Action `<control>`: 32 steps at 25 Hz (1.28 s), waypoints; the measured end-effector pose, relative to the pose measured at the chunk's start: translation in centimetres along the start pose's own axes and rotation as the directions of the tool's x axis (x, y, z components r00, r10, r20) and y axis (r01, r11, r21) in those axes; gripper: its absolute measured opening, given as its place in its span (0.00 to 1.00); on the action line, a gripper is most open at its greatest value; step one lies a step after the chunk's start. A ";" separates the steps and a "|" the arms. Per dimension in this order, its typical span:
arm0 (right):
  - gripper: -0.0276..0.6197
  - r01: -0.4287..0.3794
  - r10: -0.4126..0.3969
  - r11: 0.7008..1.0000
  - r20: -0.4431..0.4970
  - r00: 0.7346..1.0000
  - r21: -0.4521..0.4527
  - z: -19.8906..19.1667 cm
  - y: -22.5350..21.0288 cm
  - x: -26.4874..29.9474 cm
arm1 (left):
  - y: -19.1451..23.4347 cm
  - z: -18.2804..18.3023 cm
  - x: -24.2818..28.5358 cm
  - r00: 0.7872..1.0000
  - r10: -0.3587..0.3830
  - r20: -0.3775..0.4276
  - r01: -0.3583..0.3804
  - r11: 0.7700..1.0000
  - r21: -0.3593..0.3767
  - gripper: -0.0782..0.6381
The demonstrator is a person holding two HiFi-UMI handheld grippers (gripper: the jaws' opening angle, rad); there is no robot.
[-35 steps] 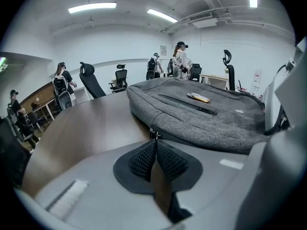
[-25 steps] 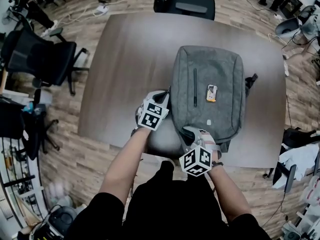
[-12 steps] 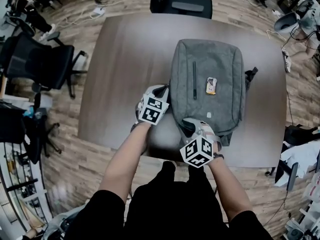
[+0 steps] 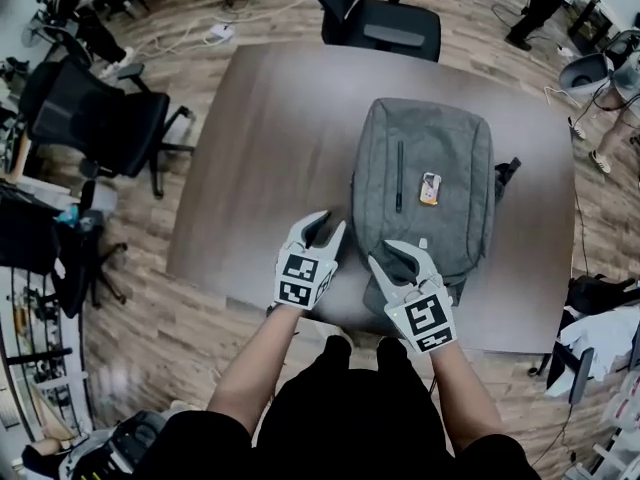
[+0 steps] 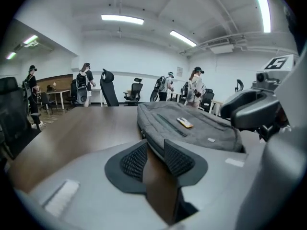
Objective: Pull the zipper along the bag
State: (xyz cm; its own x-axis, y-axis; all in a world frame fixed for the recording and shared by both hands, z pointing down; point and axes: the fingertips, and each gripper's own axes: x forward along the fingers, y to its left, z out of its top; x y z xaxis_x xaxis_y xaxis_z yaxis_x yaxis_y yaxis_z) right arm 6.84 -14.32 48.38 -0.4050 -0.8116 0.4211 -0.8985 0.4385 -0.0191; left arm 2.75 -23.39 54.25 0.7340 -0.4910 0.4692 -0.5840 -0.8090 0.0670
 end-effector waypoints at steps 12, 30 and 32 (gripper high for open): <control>0.05 0.177 -0.190 0.982 0.280 0.941 0.072 6.6 -2.7 -9.5 | -6.3 7.7 -10.7 0.952 0.014 0.306 0.011 0.997 -0.079 0.13; 0.05 0.304 -0.277 0.952 0.339 0.899 -0.030 8.4 -2.7 -14.3 | -8.8 11.6 -12.6 0.917 -0.011 0.399 0.013 1.000 -0.004 0.13; 0.05 0.304 -0.278 0.952 0.338 0.899 -0.025 8.3 -2.6 -14.3 | -8.8 11.6 -12.7 0.918 -0.010 0.395 0.011 1.000 -0.002 0.13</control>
State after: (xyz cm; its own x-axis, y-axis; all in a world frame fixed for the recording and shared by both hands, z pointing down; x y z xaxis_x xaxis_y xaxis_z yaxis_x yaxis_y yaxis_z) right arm 13.54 -7.06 34.94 -0.1713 -0.9822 0.0770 -0.9746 0.1804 0.1330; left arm 2.58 -13.80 37.44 0.8168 -0.5711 0.0822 -0.5765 -0.8137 0.0743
